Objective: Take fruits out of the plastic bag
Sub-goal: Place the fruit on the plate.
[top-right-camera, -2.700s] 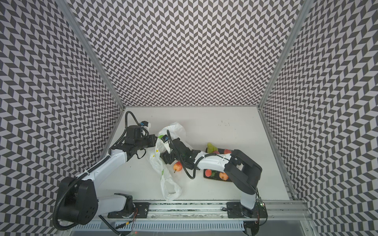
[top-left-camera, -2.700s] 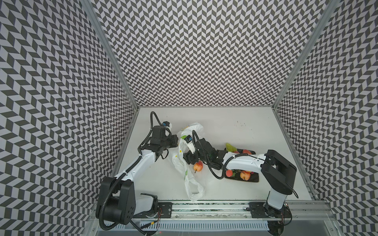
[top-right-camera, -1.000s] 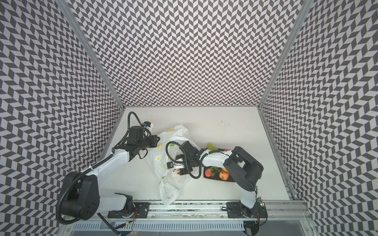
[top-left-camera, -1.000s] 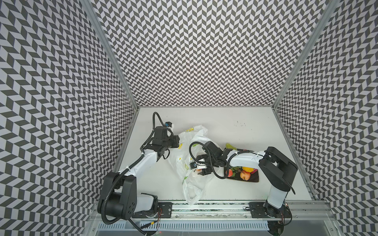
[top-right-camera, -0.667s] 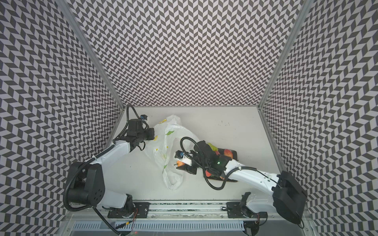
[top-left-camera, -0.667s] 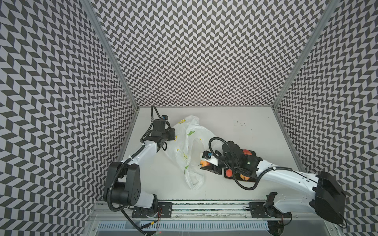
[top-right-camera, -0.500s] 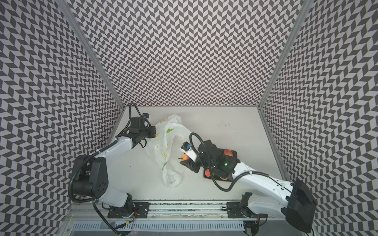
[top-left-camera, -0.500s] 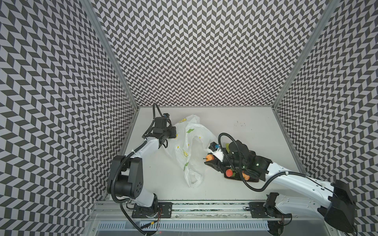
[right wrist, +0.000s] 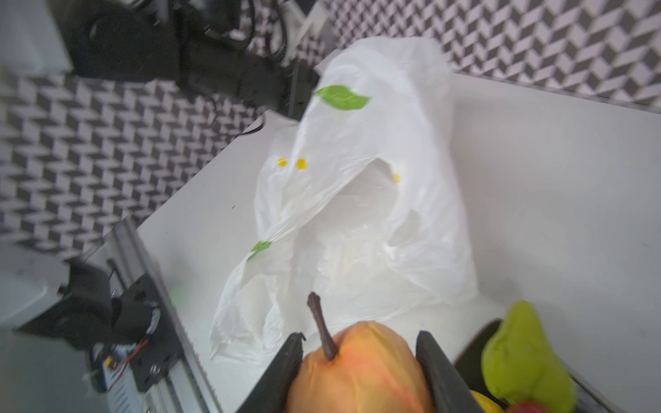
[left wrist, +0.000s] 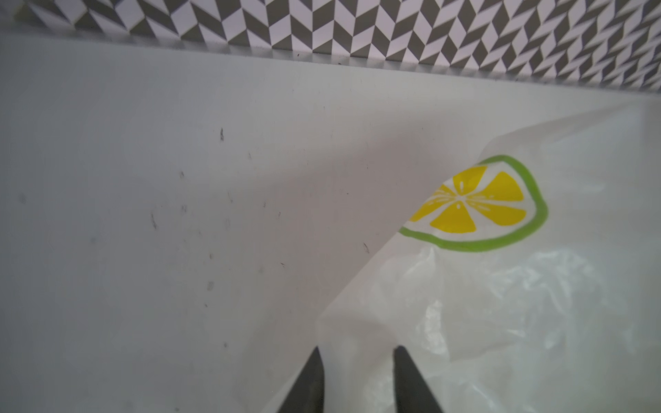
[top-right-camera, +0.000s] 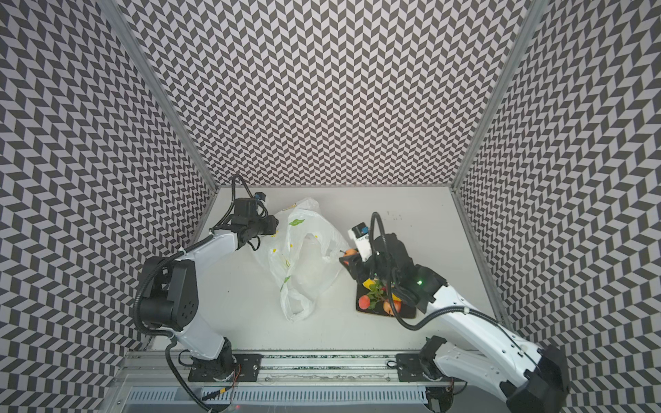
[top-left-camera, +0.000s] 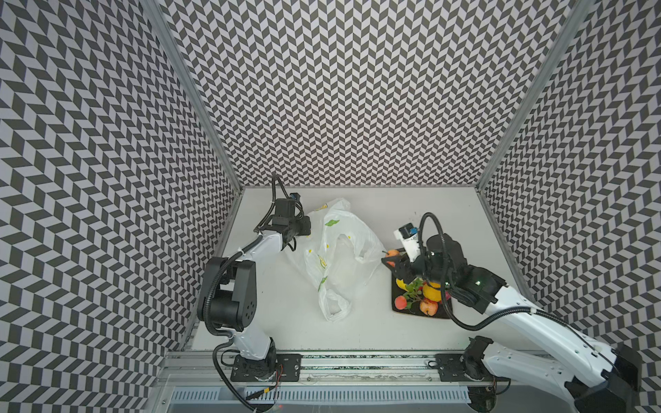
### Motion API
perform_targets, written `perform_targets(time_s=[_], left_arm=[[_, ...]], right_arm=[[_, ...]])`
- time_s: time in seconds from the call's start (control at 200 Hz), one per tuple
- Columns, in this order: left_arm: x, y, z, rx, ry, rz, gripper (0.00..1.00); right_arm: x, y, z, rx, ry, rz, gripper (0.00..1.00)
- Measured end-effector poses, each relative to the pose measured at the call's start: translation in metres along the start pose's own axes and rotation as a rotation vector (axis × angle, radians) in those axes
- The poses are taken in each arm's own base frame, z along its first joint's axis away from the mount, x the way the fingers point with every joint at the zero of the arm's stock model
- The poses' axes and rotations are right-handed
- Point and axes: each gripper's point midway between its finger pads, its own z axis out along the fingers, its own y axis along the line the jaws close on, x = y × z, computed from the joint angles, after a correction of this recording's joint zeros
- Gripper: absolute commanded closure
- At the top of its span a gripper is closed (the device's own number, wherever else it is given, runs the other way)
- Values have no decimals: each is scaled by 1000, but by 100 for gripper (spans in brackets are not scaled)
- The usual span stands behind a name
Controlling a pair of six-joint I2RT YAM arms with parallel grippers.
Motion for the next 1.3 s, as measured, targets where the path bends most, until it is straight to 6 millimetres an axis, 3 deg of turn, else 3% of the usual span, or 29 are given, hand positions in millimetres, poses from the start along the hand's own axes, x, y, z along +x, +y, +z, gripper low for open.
perform_targets(time_s=[0.21,0.35,0.531,0.586,0.746,0.851,0.911,0.991,1.016,1.142,1.297], left_arm=[[-22,22,6,-77,-22,15,100],[-24,27,18,-97,-3,44,100],[-33,29,37,-100,16,65,100],[-37,29,44,-98,16,70,97],[-47,27,62,-92,23,86,51],[-55,26,66,-93,12,89,28],[-65,24,63,-93,-10,82,18],[-84,20,57,-94,-53,84,12],[-91,19,53,-92,-70,82,1],[-130,11,26,-83,-170,82,1],[-174,5,-23,-85,-302,85,1]], right_arm=[[-26,13,-43,36,-112,152,63],[-47,-1,-75,118,-170,369,67],[-43,-18,-114,262,-162,671,66],[-36,-25,-129,318,-161,762,66],[-1,-60,-184,528,-157,1027,64],[27,-82,-222,679,-147,1178,64],[42,-87,-235,740,-129,1248,64],[66,-85,-246,804,-86,1342,64],[73,-83,-248,818,-70,1368,64],[106,-73,-260,901,-15,1494,64],[136,-61,-268,967,9,1602,65]])
